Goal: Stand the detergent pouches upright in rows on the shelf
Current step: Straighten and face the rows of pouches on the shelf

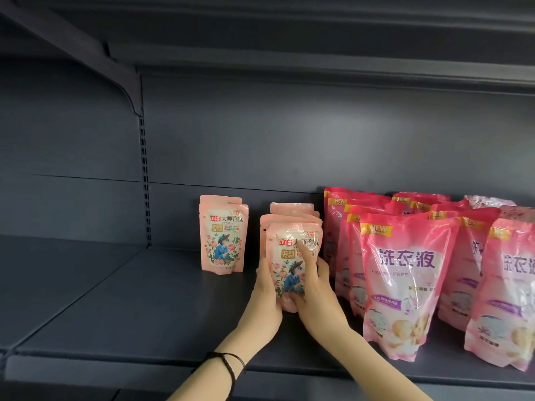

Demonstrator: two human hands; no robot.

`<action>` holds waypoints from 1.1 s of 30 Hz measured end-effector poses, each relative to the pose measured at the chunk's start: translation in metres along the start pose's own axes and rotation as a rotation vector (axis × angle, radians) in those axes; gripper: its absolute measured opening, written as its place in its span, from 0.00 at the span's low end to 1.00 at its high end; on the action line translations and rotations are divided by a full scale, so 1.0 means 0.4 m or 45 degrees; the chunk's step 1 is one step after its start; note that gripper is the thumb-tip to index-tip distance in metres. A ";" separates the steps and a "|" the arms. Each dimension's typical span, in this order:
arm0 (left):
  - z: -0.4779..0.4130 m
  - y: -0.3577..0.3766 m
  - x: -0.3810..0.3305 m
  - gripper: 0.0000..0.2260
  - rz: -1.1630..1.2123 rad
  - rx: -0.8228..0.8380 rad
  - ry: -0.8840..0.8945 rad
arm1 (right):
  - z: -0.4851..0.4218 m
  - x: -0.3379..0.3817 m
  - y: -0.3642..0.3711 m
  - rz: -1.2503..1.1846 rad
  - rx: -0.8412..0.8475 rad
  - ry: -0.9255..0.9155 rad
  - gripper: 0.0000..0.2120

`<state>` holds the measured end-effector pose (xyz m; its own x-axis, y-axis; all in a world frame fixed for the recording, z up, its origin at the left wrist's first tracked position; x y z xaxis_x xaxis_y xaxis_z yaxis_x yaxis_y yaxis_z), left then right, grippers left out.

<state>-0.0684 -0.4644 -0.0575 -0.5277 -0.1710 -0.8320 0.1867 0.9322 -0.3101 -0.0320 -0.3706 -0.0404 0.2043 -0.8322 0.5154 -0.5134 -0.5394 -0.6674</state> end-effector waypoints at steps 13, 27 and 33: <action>-0.060 0.011 0.043 0.17 0.032 0.049 -0.017 | -0.037 -0.034 0.013 -0.123 0.029 0.004 0.53; -0.053 0.005 0.069 0.28 0.019 0.059 -0.072 | -0.033 -0.043 0.014 -0.129 0.036 0.050 0.48; -0.063 0.007 0.072 0.30 -0.031 0.091 -0.097 | -0.033 -0.031 0.013 -0.108 0.060 0.035 0.50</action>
<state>-0.1039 -0.4586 -0.0705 -0.4686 -0.2195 -0.8557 0.2346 0.9030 -0.3601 -0.0481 -0.3616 -0.0433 0.2221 -0.7798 0.5853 -0.4552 -0.6138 -0.6450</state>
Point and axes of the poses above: each hand's wrist, its own z-axis away from the middle knuckle, its own y-axis out of the palm, x = y × z, the point moved 10 cm from there along -z, towards the middle knuckle, and after that the axes turned 3 degrees about z, right-handed, at the moved point
